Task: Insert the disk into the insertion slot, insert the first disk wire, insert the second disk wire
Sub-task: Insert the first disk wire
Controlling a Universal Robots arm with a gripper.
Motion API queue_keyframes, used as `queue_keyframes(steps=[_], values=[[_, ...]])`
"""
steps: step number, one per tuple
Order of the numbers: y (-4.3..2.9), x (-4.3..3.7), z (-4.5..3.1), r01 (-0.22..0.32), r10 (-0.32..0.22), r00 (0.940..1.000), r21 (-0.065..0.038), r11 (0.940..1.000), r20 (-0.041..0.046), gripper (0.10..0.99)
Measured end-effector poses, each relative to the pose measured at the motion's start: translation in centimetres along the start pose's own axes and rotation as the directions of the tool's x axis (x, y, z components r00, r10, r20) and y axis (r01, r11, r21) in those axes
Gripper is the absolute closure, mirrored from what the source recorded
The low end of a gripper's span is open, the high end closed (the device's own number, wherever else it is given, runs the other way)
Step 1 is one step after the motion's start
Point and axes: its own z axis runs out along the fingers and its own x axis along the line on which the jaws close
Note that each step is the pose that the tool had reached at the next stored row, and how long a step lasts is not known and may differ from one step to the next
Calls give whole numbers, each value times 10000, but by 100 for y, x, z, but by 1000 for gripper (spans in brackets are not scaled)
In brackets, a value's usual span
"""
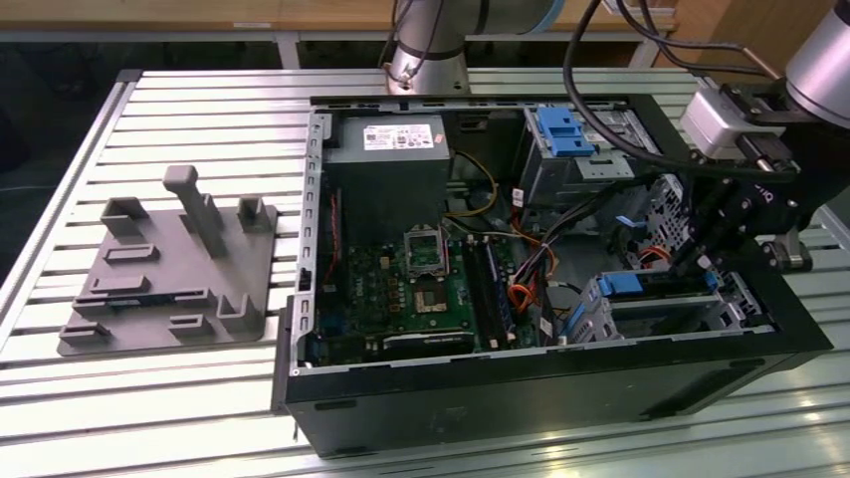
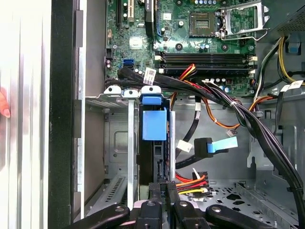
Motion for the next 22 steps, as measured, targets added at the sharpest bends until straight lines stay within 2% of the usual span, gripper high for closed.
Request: queue_keyframes(steps=[20,22], values=[[0,5,54,8,-8,10000,0,10000,2,910],[1,5,32,8,-8,10000,2,10000,4,792]])
